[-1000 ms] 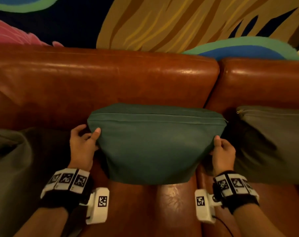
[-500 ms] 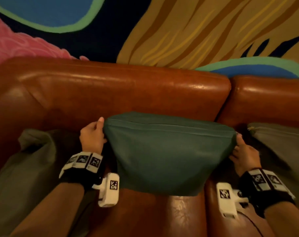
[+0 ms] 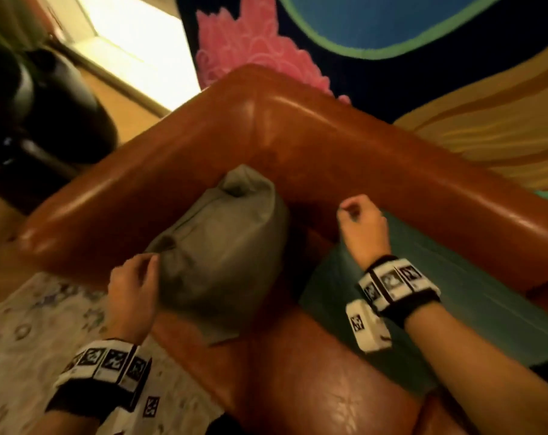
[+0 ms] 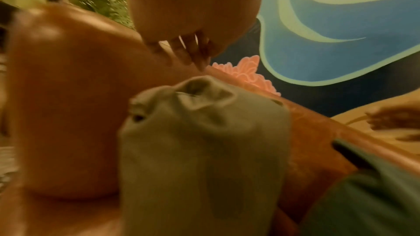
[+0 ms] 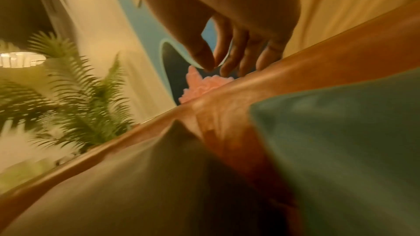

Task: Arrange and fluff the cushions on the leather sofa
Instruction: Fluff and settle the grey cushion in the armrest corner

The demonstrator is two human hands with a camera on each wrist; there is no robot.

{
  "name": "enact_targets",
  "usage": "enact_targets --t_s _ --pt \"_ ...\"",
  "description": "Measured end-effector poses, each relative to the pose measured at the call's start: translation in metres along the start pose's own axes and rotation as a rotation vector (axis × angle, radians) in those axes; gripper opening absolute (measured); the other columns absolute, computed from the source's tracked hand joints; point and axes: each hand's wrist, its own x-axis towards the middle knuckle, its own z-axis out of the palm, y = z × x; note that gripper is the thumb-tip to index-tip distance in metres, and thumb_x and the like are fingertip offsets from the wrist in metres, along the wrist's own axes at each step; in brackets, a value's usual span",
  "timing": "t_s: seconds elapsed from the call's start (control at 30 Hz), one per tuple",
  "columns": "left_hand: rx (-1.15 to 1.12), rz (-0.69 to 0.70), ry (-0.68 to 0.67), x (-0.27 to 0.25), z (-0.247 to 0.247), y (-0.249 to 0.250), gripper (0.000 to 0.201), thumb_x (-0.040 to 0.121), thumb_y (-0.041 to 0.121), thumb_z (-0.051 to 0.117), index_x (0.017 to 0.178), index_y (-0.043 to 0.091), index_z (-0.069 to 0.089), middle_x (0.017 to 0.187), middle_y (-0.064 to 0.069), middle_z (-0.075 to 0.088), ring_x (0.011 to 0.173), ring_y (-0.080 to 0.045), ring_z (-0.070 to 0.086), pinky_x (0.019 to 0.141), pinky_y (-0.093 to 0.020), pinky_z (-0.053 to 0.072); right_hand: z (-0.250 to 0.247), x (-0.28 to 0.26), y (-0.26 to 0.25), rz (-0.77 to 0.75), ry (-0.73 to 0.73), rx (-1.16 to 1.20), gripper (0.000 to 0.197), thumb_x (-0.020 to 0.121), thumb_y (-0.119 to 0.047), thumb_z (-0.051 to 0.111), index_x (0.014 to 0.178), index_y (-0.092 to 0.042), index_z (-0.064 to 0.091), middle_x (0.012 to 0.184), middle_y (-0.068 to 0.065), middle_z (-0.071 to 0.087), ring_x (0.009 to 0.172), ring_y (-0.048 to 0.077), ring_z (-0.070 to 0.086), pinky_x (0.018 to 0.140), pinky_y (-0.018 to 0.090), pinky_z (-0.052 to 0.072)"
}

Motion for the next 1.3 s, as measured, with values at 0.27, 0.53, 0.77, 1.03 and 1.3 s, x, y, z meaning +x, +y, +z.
enact_targets --t_s 0.27,0.53,0.77,1.03,1.3 --pt "-0.084 -0.148 -0.169 0.012 0.004 -0.077 0.039 0.097 0.042 0.049 0.12 0.013 0.06 0.115 -0.007 0.055 0.108 -0.026 0.055 0.093 -0.036 0.043 0.131 0.049 -0.097 -0.026 -0.279 -0.19 0.032 0.094 -0.023 0.058 0.125 -0.018 0.054 0.135 0.011 0.044 0.128 0.033 0.041 0.104 0.041 0.036" --pt "-0.068 -0.055 -0.414 0.066 0.034 -0.049 0.039 0.096 0.038 0.053 0.129 0.016 0.054 0.129 -0.003 0.055 0.12 -0.022 0.052 0.101 -0.034 0.041 0.164 0.068 -0.095 -0.017 -0.245 -0.452 0.033 0.095 -0.031 0.059 0.122 -0.024 0.042 0.126 0.005 0.058 0.121 0.034 0.048 0.098 0.048 0.035" --pt "0.014 0.024 -0.459 0.064 0.038 -0.057 0.037 0.097 0.036 0.049 0.121 0.009 0.055 0.119 -0.008 0.059 0.112 -0.026 0.053 0.099 -0.037 0.042 0.169 0.073 -0.101 -0.138 -0.269 -0.708 0.045 0.095 -0.041 0.057 0.133 -0.027 0.038 0.113 0.006 0.067 0.105 0.032 0.063 0.101 0.048 0.032" --pt "-0.131 -0.074 -0.426 0.057 0.002 -0.058 0.039 0.091 0.028 0.063 0.126 0.012 0.06 0.124 -0.007 0.062 0.117 -0.024 0.057 0.1 -0.035 0.045 0.138 0.076 -0.111 -0.187 -0.233 -0.699 0.026 0.097 -0.044 0.053 0.105 -0.021 0.06 0.107 0.007 0.068 0.107 0.031 0.06 0.098 0.046 0.031" --pt "-0.03 0.135 -0.263 0.043 -0.028 -0.048 0.019 0.085 0.021 0.071 0.095 0.016 0.056 0.09 0.007 0.047 0.085 -0.016 0.048 0.07 -0.027 0.036 0.111 0.081 -0.08 0.177 -0.19 -0.268 0.045 0.093 -0.034 0.065 0.122 0.0 0.06 0.129 0.019 0.061 0.12 0.036 0.055 0.096 0.037 0.043"
